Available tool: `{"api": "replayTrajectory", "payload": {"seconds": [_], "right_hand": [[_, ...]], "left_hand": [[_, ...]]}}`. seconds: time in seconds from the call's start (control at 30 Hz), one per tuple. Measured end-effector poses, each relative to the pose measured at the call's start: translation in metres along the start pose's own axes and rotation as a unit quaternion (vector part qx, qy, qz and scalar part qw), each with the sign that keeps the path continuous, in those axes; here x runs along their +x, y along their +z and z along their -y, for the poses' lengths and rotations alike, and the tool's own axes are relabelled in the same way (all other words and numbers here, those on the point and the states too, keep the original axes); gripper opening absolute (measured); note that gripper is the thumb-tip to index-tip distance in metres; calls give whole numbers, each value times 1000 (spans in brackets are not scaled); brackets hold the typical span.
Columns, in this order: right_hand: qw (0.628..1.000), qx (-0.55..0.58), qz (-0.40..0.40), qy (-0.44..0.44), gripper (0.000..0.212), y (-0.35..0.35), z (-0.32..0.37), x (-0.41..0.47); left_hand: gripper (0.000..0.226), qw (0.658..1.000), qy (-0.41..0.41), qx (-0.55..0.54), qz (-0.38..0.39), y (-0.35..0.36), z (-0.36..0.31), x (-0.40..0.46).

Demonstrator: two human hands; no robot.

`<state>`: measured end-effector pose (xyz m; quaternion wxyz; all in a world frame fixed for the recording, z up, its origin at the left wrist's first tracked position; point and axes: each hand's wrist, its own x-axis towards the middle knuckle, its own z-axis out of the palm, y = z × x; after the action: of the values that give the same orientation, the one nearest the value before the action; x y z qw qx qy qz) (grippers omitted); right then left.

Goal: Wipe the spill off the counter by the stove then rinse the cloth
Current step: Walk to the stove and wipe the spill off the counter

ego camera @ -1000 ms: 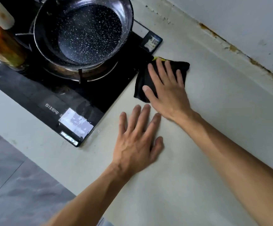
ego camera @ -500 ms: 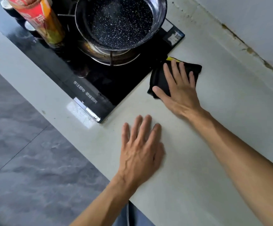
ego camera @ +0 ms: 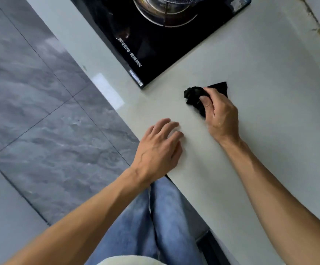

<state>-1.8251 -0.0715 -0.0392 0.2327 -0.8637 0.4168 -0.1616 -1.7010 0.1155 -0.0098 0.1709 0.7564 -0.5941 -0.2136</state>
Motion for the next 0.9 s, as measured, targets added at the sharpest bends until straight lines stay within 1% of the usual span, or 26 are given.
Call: {"api": "replayTrajectory", "payload": {"seconds": [0.07,0.17,0.27,0.33,0.37,0.47,0.53,0.63,0.7,0.77,0.9], "right_hand": [[999,-12,38,4,39,-11,10,-19],[995,12,90,31,33,-21,26,-51],[984,77,138,87,31,-27,44,-93],[969,108,181,130,25,-29,52,-122],[960,112,204,154,25,-30,55,-135],[932,92,274,217,39,-35,57,-169],[919,84,300,241,46,-41,55,-187],[911,72,317,253,43,-48,52,-201],[904,56,340,251,36,-50,52,-203],[898,35,366,240,36,-48,54,-199],[891,-5,413,189,40,-31,73,-173]], "left_hand": [[26,999,-19,-21,15,-11,2,-12],[28,996,-54,-24,60,-25,9,-33],[28,992,-87,-22,91,-35,21,-58],[26,988,-111,-22,104,-41,28,-75],[25,986,-127,-21,110,-44,31,-84],[22,975,-175,-7,139,-50,40,-110],[23,967,-204,-5,155,-51,46,-127],[25,956,-249,-21,155,-49,56,-152],[27,943,-293,-47,152,-49,62,-171],[28,922,-352,-82,140,-45,66,-193],[29,857,-476,-151,124,-32,79,-252]]}}
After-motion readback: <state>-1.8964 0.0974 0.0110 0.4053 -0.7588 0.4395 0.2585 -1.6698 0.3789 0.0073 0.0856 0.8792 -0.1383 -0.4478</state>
